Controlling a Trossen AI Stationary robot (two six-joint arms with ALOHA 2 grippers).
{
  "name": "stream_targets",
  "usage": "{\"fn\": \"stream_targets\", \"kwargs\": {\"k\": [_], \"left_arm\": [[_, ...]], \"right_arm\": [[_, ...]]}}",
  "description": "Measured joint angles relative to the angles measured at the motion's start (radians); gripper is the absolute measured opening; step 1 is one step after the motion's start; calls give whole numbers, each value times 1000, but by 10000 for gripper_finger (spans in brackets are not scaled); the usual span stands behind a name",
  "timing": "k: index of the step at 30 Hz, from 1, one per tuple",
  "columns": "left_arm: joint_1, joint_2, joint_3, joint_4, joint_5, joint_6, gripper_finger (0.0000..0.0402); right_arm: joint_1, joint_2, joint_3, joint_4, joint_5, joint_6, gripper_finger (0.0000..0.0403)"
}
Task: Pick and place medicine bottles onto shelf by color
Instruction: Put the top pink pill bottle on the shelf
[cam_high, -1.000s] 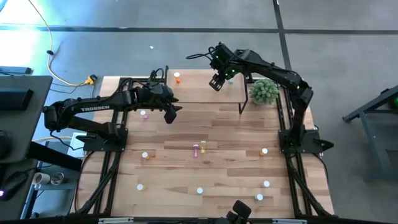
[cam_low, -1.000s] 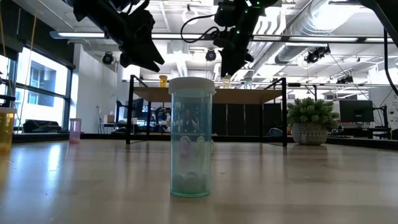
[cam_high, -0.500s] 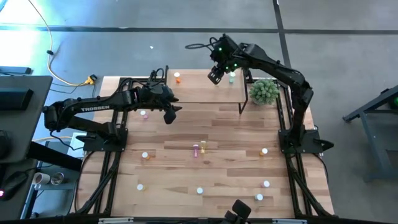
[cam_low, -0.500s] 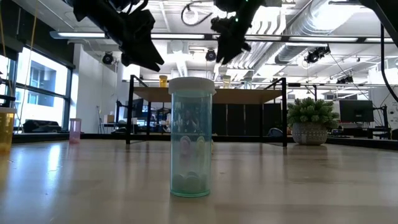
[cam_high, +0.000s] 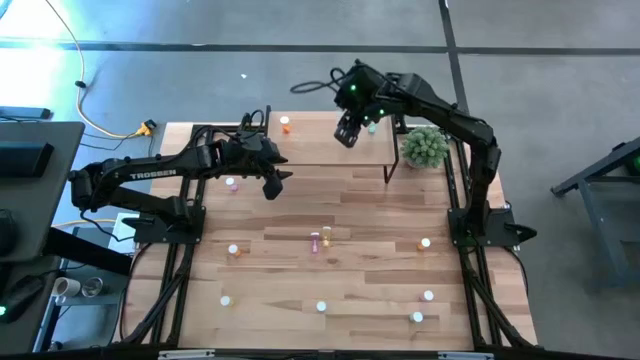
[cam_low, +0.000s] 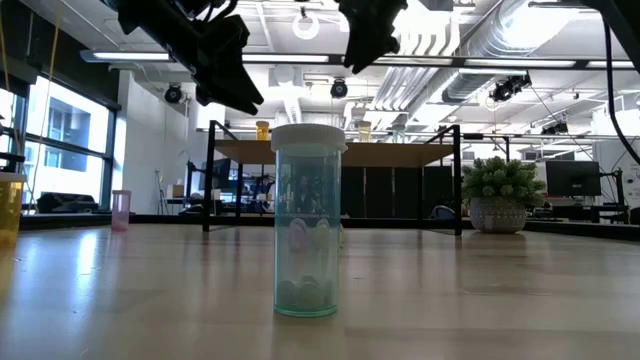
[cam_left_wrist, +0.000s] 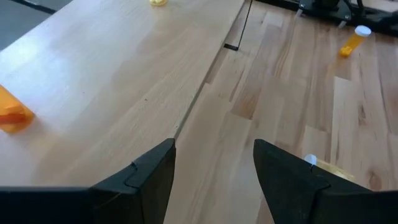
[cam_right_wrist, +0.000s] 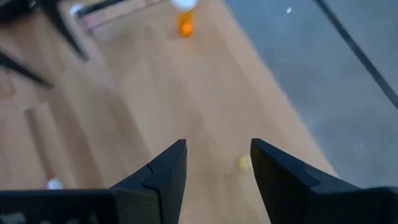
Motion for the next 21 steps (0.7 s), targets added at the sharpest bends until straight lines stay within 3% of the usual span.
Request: {"fn": "stream_targets", "kwargs": {"k": [13, 21], "left_arm": [[-82, 0, 0, -126, -8, -136, 207], [-253, 0, 0, -190, -11, -264, 207]], "right_arm": [[161, 0, -13, -42, 4, 14, 170], [291, 2, -153, -91, 137, 143, 170]]}}
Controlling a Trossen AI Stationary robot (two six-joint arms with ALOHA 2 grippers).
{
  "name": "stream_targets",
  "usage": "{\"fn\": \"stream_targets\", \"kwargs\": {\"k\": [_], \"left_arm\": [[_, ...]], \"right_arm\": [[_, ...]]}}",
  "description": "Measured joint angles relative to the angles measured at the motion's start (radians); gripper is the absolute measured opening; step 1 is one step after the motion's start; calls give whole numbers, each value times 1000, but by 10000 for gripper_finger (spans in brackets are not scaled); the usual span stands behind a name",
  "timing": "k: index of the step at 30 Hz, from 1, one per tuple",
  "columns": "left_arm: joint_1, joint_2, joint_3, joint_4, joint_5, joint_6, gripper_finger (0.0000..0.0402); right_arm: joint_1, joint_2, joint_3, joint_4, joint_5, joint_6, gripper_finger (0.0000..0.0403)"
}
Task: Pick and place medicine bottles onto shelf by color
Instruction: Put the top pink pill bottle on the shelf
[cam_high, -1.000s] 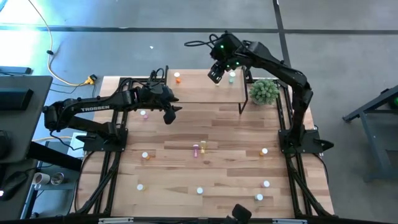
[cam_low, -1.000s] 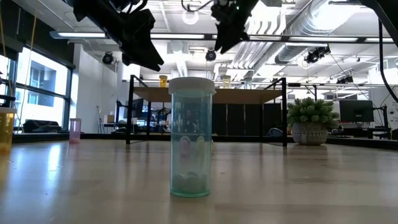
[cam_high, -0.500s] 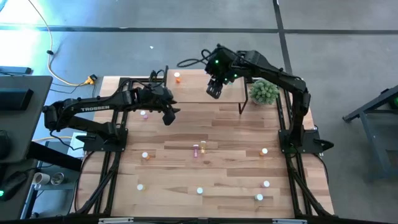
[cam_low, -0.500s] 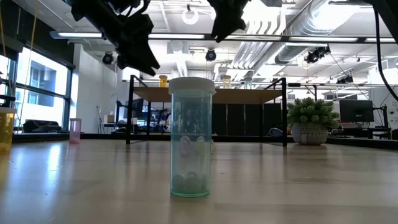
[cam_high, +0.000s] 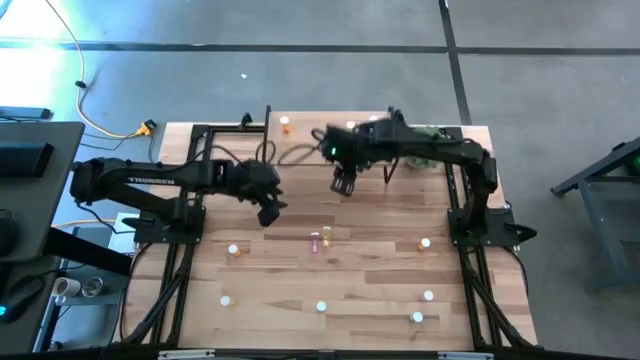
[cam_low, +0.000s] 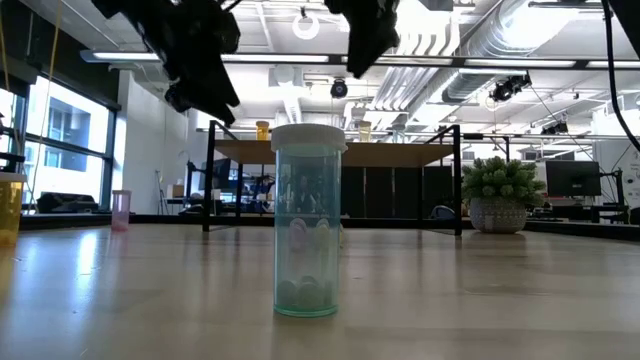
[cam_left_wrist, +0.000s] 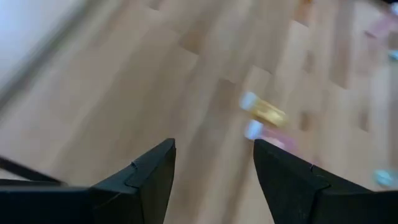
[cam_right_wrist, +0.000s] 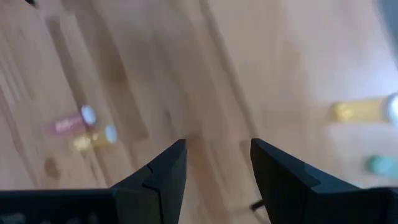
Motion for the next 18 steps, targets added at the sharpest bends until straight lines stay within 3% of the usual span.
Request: {"fn": "stream_targets", "kwargs": {"k": [6, 18], "left_arm": [[-170, -19, 0, -3, -8, -71, 207], [-472, -72, 0, -188, -224, -361, 207]], "right_arm": [[113, -1, -98, 3, 46, 93, 170], [324, -2, -139, 6, 212, 265, 170]]}}
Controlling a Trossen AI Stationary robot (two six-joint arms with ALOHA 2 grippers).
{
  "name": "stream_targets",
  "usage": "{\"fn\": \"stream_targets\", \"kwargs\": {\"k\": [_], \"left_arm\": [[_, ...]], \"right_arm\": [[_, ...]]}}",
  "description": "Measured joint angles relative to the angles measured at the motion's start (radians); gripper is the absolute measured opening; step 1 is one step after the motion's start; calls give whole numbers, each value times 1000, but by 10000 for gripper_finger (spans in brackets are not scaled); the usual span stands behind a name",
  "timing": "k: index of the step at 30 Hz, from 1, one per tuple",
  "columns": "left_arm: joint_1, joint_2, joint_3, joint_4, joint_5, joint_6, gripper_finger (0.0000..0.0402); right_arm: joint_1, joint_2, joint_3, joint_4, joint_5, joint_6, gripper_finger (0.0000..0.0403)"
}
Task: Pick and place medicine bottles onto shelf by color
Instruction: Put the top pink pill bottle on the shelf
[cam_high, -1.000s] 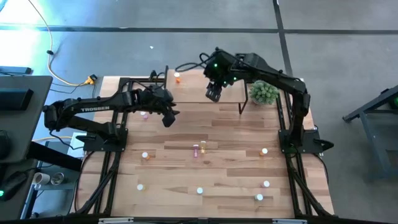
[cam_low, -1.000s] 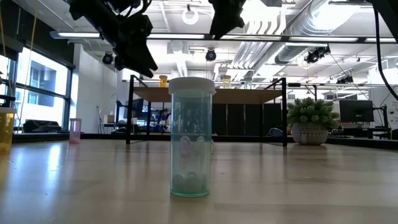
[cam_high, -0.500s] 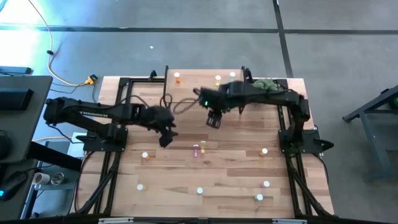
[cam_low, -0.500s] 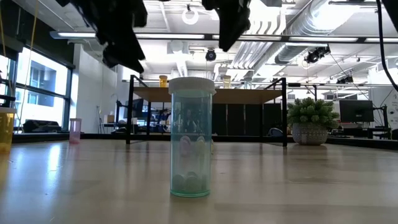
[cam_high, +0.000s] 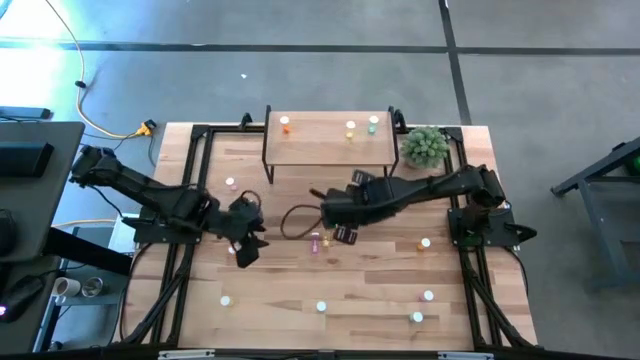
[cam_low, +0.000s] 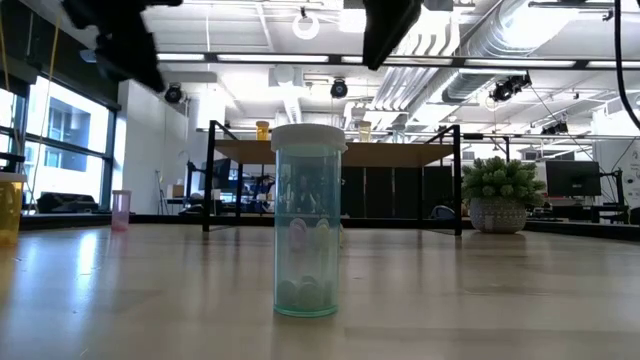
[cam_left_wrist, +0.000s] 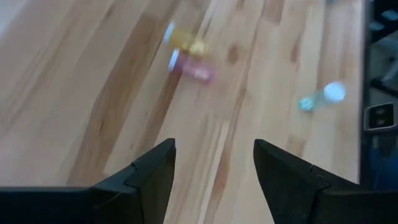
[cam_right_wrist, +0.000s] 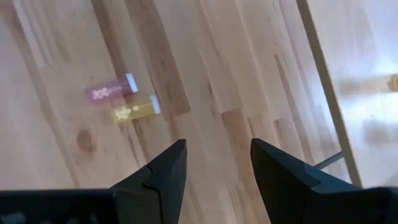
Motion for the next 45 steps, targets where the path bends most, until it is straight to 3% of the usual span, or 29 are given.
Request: {"fn": "stream_targets", "kwargs": {"k": [8, 18, 30, 34, 45], "left_arm": [[-116, -2, 0, -301, -195, -325, 207], [-98, -2, 0, -599, -306, -627, 207], [154, -2, -26, -648, -326, -650, 207], [259, -2, -86, -648, -275, -640, 207], [467, -2, -134, -493, -250, -491, 207]], "right_arm": [[119, 0, 0, -6, 119, 161, 170], [205, 0, 1, -83, 289, 300, 170], [149, 0, 2, -78, 291, 318, 170], [124, 0, 2, -79, 291, 297, 170], [69, 0, 2, -80, 290, 239, 170]]}}
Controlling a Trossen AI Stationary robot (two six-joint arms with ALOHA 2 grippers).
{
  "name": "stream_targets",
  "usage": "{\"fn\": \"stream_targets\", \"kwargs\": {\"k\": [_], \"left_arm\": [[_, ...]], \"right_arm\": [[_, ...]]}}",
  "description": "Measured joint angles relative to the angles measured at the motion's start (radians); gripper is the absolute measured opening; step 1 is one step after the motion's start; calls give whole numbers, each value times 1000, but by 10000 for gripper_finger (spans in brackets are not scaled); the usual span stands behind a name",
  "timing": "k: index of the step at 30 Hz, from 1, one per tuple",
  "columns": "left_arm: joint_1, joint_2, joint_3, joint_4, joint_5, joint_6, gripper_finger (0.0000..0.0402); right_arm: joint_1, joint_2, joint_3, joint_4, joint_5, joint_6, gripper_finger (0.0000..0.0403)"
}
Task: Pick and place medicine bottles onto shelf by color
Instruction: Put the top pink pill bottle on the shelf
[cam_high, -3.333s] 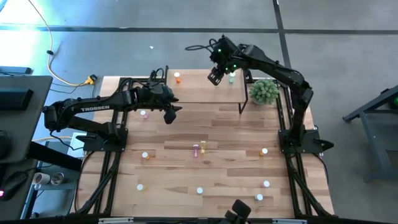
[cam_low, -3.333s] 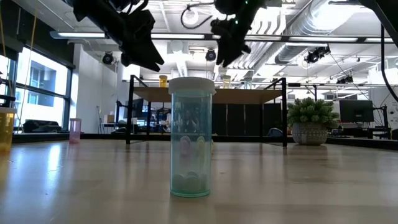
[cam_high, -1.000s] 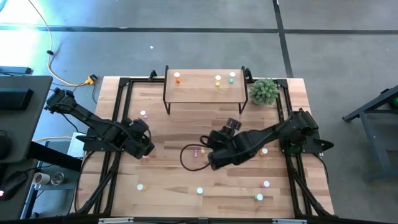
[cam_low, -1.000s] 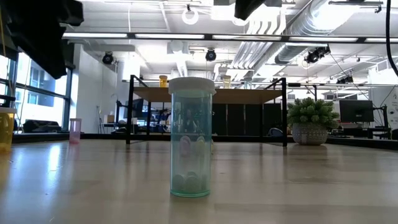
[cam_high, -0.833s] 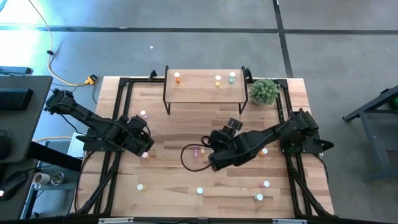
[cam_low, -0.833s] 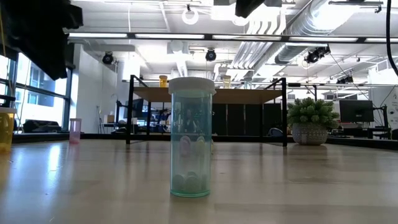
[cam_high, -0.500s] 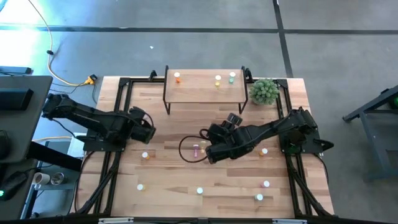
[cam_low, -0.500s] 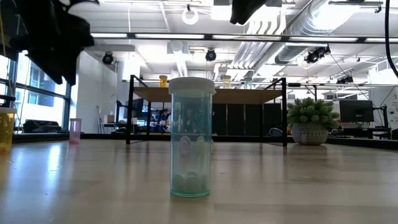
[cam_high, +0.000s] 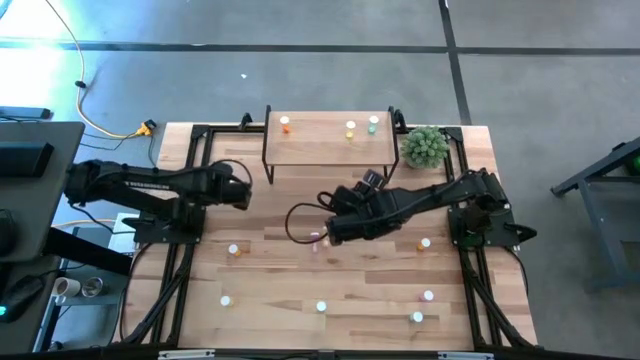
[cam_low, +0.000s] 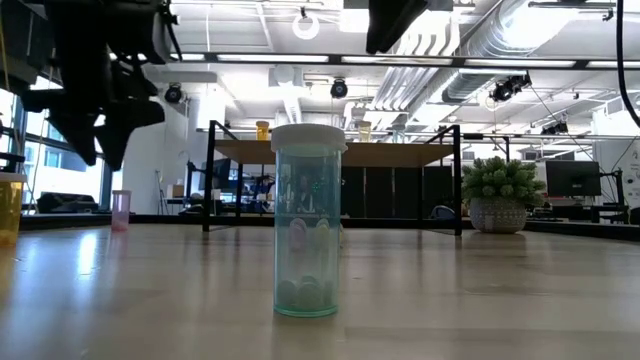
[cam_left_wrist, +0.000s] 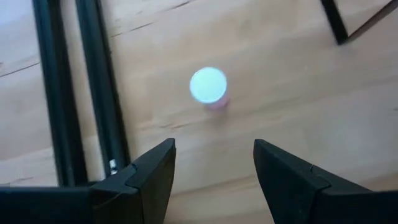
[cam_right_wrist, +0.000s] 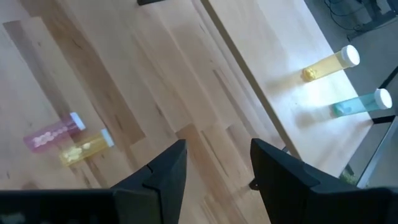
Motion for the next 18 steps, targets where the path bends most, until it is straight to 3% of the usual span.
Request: {"fn": "stream_targets", "kwargs": {"k": [9, 18], "left_arm": [[76, 11, 0, 28, 14, 18, 207], [29, 63, -88, 218, 19, 25, 207]], "right_arm": [[-9, 0, 0, 0, -2, -26, 170], [-9, 0, 0, 0, -3, -52, 170]]}}
